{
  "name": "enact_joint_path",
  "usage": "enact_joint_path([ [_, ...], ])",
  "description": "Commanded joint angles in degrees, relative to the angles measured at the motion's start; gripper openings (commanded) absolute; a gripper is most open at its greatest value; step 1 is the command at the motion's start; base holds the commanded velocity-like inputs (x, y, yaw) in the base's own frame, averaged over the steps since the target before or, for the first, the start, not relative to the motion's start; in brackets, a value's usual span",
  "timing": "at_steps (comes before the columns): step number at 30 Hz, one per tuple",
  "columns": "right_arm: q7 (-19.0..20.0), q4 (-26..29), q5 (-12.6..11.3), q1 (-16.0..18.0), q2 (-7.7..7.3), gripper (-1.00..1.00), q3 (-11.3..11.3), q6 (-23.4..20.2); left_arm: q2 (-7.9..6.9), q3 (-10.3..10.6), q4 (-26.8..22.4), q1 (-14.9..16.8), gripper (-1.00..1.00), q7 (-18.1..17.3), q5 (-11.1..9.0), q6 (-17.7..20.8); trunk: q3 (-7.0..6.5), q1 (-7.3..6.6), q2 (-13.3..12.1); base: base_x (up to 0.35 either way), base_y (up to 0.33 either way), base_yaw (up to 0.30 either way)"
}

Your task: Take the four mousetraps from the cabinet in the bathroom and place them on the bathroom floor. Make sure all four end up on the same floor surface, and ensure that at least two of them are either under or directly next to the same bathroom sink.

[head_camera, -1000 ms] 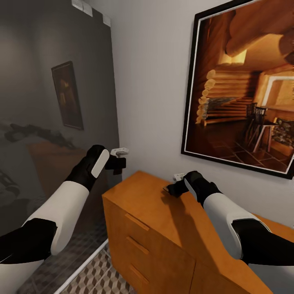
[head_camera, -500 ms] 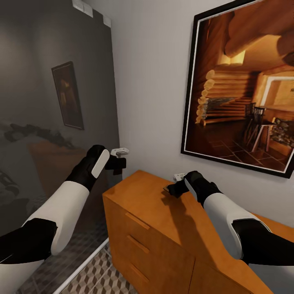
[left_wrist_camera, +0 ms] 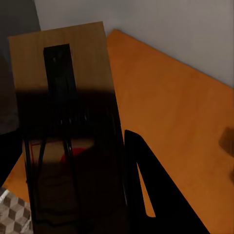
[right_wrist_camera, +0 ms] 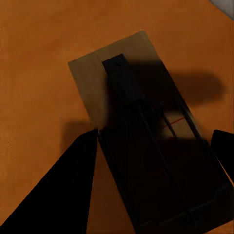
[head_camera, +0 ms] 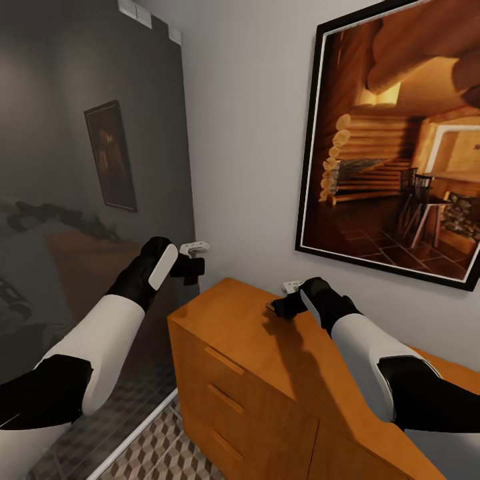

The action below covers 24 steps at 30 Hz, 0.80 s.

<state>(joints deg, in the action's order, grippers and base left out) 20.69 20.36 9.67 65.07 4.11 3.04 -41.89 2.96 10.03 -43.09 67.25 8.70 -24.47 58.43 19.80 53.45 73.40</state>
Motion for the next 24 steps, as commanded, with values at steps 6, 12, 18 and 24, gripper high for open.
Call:
enact_joint_path([
  [6,0.4,1.1,0.7,2.0,0.1,-1.0,0.2,-0.3,-0.65,0.3,-0.1,1.6,-1.0,0.5,-0.5,0.2,0.08,0.01,0.0,0.0,0.0,0.0],
  [12,0.2,3.0,1.0,2.1,-0.52,-1.0,0.3,-1.0,0.65,0.2,-0.1,-0.3,-1.0,0.2,-0.3,0.5,0.08,0.01,0.0,0.0,0.0,0.0],
  [18,0.1,4.9,1.2,2.0,-0.73,-1.0,0.4,-2.5,1.09,0.2,-0.1,-0.6,-1.0,0.2,-0.2,0.4,0.08,0.01,0.0,0.0,0.0,0.0],
  [24,0.1,6.8,1.3,2.0,-0.81,-1.0,0.4,-4.5,1.16,0.2,-0.1,-0.7,-1.0,0.2,-0.2,0.4,0.08,0.01,0.0,-0.001,0.0,0.0],
])
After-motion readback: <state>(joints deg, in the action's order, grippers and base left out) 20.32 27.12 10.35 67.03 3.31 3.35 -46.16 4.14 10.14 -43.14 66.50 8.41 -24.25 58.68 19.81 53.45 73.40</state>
